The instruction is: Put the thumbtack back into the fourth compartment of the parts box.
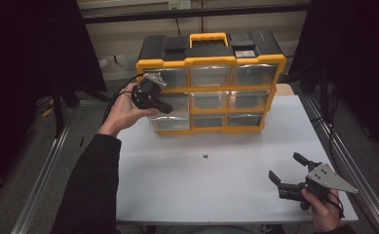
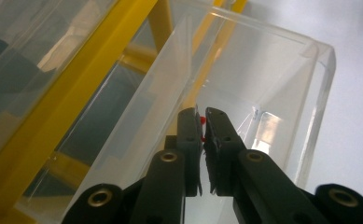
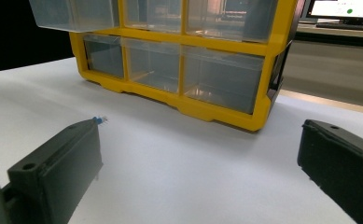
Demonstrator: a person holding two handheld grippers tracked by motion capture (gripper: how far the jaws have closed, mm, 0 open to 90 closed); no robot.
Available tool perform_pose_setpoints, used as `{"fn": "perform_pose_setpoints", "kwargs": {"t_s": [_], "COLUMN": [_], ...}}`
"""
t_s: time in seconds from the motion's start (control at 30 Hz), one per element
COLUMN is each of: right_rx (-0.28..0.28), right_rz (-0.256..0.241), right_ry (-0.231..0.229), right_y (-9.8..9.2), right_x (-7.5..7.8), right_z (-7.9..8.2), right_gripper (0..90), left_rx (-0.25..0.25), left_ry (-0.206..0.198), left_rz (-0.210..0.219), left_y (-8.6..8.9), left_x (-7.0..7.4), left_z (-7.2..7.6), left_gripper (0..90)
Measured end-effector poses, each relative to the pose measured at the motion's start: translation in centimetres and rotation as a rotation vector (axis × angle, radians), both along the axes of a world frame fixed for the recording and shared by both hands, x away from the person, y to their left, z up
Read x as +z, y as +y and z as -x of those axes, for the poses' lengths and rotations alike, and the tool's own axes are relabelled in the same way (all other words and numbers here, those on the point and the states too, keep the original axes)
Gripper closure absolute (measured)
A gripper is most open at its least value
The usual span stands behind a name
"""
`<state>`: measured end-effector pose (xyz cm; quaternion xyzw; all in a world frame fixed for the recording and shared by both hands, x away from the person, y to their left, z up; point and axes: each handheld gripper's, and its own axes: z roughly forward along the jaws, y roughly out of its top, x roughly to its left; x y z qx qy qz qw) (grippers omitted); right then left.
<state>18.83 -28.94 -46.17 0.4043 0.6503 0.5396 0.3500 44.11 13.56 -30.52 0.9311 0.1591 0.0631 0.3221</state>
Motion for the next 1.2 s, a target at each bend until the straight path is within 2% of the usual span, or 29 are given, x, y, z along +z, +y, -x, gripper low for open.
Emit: {"fn": "perform_pose_setpoints", "kwargs": {"t_s": [0.23, 0.37, 0.4, 0.47, 0.5, 0.53, 0.57, 0.63, 0.67, 0.7, 0.83, 0.87, 1.0, 1.07, 1.2], "right_rx": [0.004, 0.000, 0.000, -0.001, -0.002, -0.002, 0.000, -0.004, -0.004, -0.005, -0.004, -0.004, -0.001, -0.002, 0.000], "right_rz": [0.002, 0.000, 0.000, -0.003, -0.003, -0.003, 0.000, -0.003, -0.002, -0.003, -0.002, -0.002, 0.000, -0.002, -0.001], "right_ry": [0.005, 0.002, 0.001, 0.004, 0.004, 0.004, 0.004, 0.003, 0.003, 0.003, 0.003, 0.003, 0.005, 0.007, 0.006], "right_y": [0.0, 0.0, 0.0, 0.0, 0.0, 0.0, 0.0, 0.0, 0.0, 0.0, 0.0, 0.0, 0.0, 0.0, 0.0], "right_x": [0.0, 0.0, 0.0, 0.0, 0.0, 0.0, 0.0, 0.0, 0.0, 0.0, 0.0, 0.0, 0.0, 0.0, 0.0], "right_z": [0.0, 0.0, 0.0, 0.0, 0.0, 0.0, 0.0, 0.0, 0.0, 0.0, 0.0, 0.0, 0.0, 0.0, 0.0], "right_gripper": [0.0, 0.0, 0.0, 0.0, 0.0, 0.0, 0.0, 0.0, 0.0, 0.0, 0.0, 0.0, 0.0, 0.0, 0.0], "left_rx": [0.005, -0.008, 0.010, 0.004, 0.022, 0.017, 0.036, 0.043, 0.055, 0.057, 0.071, 0.074, 0.092, 0.095, 0.104], "left_ry": [-0.007, -0.009, -0.010, -0.030, -0.035, -0.046, -0.057, -0.072, -0.070, -0.076, -0.096, -0.102, -0.111, -0.107, -0.147], "left_rz": [0.006, 0.041, 0.071, 0.068, 0.085, 0.082, 0.106, 0.119, 0.141, 0.142, 0.202, 0.206, 0.261, 0.303, 0.342], "left_y": [0.0, 0.4, 0.4, 0.7, 0.8, 0.9, 1.0, 1.2, 1.3, 1.3, 1.6, 1.7, 1.7, 1.7, 1.3], "left_x": [0.1, 0.3, 0.3, 0.5, 0.5, 0.7, 0.7, 0.8, 0.9, 0.9, 1.2, 1.3, 1.2, 1.3, 1.5], "left_z": [0.1, 0.1, 0.3, 0.4, 0.5, 0.5, 0.6, 0.8, 0.9, 1.0, 1.5, 1.6, 2.1, 2.3, 2.9], "left_gripper": [81.8, 79.1, 78.8, 75.8, 72.9, 72.9, 71.5, 66.8, 65.2, 63.0, 54.2, 51.5, 37.5, 32.3, 18.3]}}
